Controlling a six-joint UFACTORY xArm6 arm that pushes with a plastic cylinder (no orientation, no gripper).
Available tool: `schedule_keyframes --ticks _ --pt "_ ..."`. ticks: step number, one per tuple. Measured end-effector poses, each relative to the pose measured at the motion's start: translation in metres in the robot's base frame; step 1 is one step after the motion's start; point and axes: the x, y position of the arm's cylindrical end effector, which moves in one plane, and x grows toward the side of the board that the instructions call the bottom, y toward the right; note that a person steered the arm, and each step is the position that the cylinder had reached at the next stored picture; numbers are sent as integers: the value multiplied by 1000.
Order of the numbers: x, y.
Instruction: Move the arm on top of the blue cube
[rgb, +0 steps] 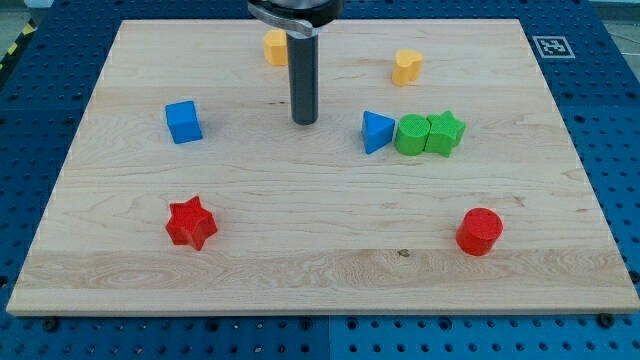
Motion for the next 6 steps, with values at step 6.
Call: schedule_keyframes --ticks 6 --pt "-50 -170"
